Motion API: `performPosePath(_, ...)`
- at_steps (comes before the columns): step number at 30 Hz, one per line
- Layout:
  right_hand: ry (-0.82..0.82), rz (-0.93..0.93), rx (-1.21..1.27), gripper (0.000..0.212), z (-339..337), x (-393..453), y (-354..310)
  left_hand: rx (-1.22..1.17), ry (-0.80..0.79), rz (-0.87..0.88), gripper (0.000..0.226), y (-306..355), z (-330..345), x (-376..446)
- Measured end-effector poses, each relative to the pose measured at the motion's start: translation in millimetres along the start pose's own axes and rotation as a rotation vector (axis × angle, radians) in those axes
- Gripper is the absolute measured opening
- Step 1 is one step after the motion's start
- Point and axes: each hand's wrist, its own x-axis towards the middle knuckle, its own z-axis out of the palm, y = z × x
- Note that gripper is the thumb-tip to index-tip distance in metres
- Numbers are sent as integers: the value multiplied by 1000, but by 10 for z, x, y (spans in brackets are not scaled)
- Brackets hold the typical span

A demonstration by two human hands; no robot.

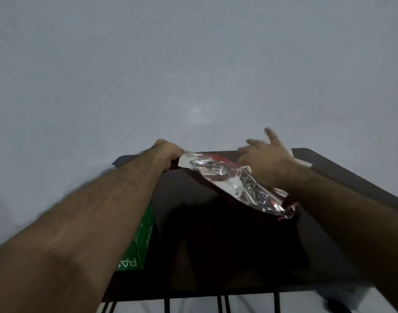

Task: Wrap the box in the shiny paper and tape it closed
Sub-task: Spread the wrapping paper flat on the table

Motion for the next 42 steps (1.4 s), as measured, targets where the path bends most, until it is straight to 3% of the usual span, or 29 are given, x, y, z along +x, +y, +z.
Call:
performPosePath(4,-63,-119,160,32,14,-7,-153,156,63,1,19,-129,-38,164)
performPosePath(9,-91,68,-182,73,130,-21,-241,89,145,72,16,-138,-221,139)
performPosePath(12,-40,118,-162,58,84,7,-338,164,221,148,1,-89,-404,-54)
performPosePath(16,-10,136,19,44,78,105,-522,414,189,282,15,-23,-550,-403)
performPosePath(19,-210,169,361,75,171,262,-621,553,77,306,18,34,-570,-700)
performPosePath(23,-438,49,374,113,427,437,-619,657,-101,296,25,72,-642,-1035)
performPosePath(25,-464,32,347,102,322,340,-599,641,-146,284,26,124,-702,-1150)
performPosePath(28,-528,28,391,58,171,218,-499,606,-57,395,28,249,-794,-1220)
performPosePath(30,-563,-15,413,59,93,183,-389,587,-33,539,22,323,-817,-1234)
performPosePath(32,-592,-54,344,78,17,154,-312,572,-86,671,13,333,-783,-1207)
performPosePath(34,-640,-43,302,97,13,129,-246,621,-176,775,20,310,-709,-1169)
performPosePath(36,-655,-52,261,104,42,97,-210,801,-369,816,32,247,-596,-1130)
performPosePath(39,-700,-46,312,101,110,72,-184,1184,-672,707,48,70,-333,-1142)
performPosePath(42,-713,-30,379,97,124,42,-193,1370,-742,578,71,-143,-53,-1062)
